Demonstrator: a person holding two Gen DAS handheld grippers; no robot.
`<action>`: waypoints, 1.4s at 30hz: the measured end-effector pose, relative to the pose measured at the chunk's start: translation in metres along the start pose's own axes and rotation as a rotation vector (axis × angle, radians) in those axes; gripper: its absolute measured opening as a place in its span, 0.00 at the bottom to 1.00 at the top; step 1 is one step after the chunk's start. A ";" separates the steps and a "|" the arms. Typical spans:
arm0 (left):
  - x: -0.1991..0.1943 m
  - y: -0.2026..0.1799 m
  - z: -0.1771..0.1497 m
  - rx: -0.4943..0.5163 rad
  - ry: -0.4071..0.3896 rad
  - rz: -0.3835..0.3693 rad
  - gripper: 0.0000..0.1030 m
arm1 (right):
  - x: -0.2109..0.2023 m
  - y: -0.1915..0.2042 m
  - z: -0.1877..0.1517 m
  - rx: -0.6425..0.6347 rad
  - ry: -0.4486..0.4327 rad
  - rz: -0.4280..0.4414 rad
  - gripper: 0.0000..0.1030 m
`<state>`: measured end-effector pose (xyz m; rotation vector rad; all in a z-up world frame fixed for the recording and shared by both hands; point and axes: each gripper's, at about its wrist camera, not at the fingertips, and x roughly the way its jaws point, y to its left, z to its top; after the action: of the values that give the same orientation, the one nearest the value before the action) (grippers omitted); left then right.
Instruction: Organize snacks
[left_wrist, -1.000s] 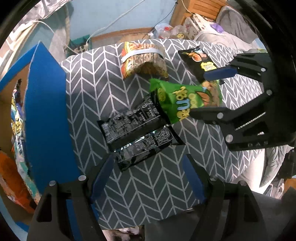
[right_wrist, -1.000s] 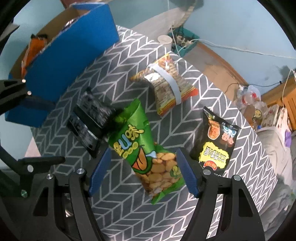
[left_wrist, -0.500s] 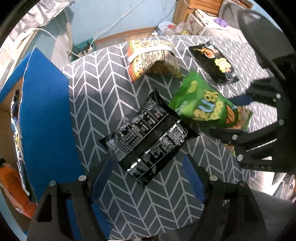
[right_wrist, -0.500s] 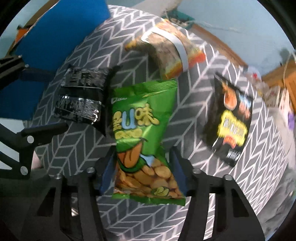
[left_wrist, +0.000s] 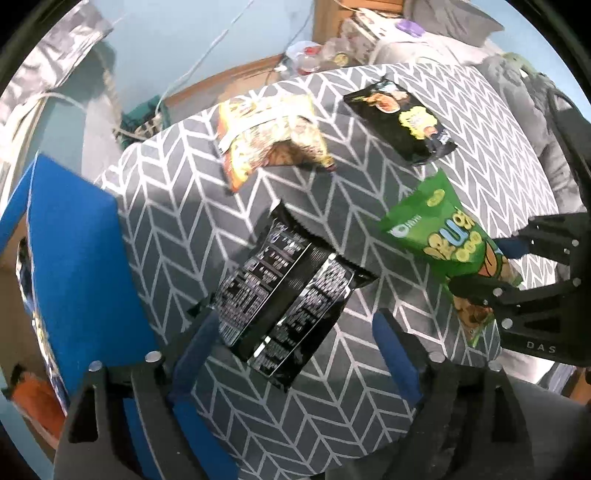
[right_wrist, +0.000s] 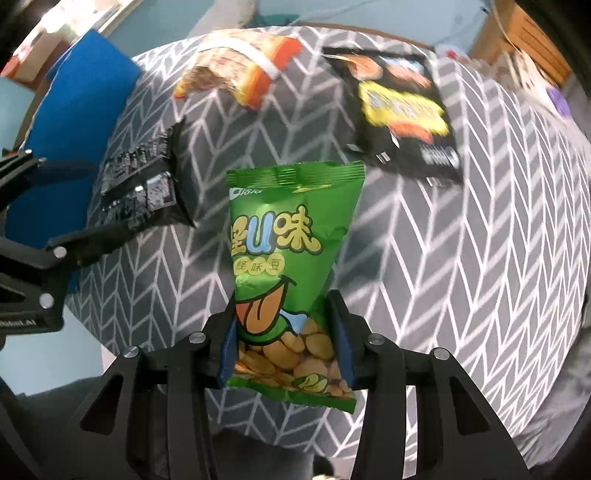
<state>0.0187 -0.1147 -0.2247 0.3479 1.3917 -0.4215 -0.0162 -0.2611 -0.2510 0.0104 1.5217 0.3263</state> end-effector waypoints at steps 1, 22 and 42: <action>0.001 -0.002 0.001 0.016 0.006 -0.001 0.84 | -0.001 -0.003 -0.005 0.015 -0.003 0.002 0.42; 0.044 -0.001 0.014 0.186 0.034 0.037 0.89 | 0.002 0.004 -0.025 0.272 -0.059 -0.038 0.63; 0.079 0.019 0.004 0.052 0.059 0.004 0.66 | 0.030 0.025 -0.002 0.254 -0.051 -0.116 0.41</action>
<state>0.0413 -0.1065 -0.3027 0.4085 1.4387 -0.4475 -0.0226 -0.2309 -0.2747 0.1292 1.4975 0.0384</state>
